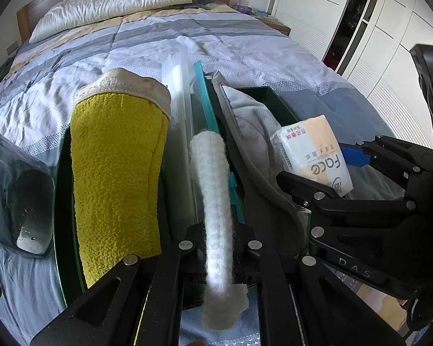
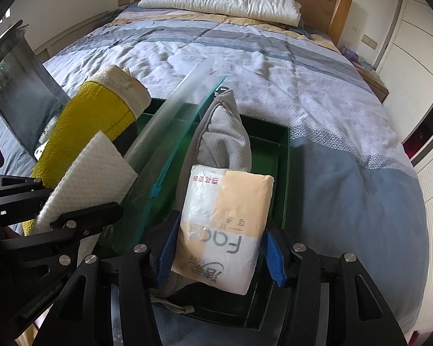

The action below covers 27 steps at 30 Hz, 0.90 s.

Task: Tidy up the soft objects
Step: 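Lower the white sponge with the left tool while the right tool lowers the tissue packet into the tray, then open the left tool to release the sponge while the right tool releases the tissue packet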

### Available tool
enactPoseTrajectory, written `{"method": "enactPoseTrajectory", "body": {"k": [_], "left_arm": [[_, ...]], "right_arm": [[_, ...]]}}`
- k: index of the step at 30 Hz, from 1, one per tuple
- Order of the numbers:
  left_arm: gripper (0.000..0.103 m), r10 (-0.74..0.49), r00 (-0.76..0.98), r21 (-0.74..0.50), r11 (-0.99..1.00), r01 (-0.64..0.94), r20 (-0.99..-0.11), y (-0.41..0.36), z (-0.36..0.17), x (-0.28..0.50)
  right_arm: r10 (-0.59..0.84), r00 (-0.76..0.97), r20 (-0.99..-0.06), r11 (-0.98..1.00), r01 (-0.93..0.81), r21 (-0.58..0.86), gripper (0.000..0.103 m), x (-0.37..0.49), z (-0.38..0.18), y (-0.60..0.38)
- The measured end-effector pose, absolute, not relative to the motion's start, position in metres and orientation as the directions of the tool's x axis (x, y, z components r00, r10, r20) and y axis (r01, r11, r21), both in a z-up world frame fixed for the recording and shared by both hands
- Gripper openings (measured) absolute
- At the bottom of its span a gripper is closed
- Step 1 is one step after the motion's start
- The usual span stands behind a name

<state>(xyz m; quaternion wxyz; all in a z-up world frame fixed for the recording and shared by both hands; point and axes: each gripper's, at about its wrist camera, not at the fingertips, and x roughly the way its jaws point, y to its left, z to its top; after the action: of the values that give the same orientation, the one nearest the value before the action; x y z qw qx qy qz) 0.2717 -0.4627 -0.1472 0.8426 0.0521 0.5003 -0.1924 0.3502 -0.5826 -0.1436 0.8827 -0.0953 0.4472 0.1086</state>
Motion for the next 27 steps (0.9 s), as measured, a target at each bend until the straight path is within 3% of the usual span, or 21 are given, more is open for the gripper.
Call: {"method": "enactPoseTrajectory", "body": {"k": [3, 7, 11, 19, 24, 27], "left_arm": [[0.008, -0.274, 0.426, -0.105, 0.92, 0.378, -0.863, -0.463, -0.147, 0.272], [0.021, -0.275, 0.429, -0.104, 0.919, 0.381, -0.861, -0.464, -0.146, 0.271], [0.027, -0.271, 0.436, -0.099, 0.92, 0.378, -0.858, -0.464, -0.145, 0.271], [0.056, -0.27, 0.453, -0.102, 0.926, 0.363, -0.85, -0.462, -0.141, 0.272], [0.058, -0.251, 0.481, -0.075, 0.932, 0.355, -0.84, -0.462, -0.138, 0.268], [0.065, -0.236, 0.49, -0.065, 0.938, 0.34, -0.839, -0.46, -0.138, 0.27]], "right_arm": [[0.109, 0.578, -0.809, 0.959, -0.275, -0.067, 0.055, 0.351, -0.143, -0.583], [0.113, 0.578, -0.809, 0.959, -0.276, -0.063, 0.055, 0.35, -0.142, -0.584], [0.11, 0.578, -0.808, 0.96, -0.271, -0.064, 0.055, 0.349, -0.141, -0.587], [0.101, 0.584, -0.806, 0.965, -0.254, -0.063, 0.058, 0.346, -0.136, -0.595], [0.1, 0.585, -0.805, 0.967, -0.246, -0.059, 0.062, 0.344, -0.134, -0.597], [0.1, 0.587, -0.803, 0.968, -0.243, -0.057, 0.063, 0.344, -0.133, -0.598]]}}
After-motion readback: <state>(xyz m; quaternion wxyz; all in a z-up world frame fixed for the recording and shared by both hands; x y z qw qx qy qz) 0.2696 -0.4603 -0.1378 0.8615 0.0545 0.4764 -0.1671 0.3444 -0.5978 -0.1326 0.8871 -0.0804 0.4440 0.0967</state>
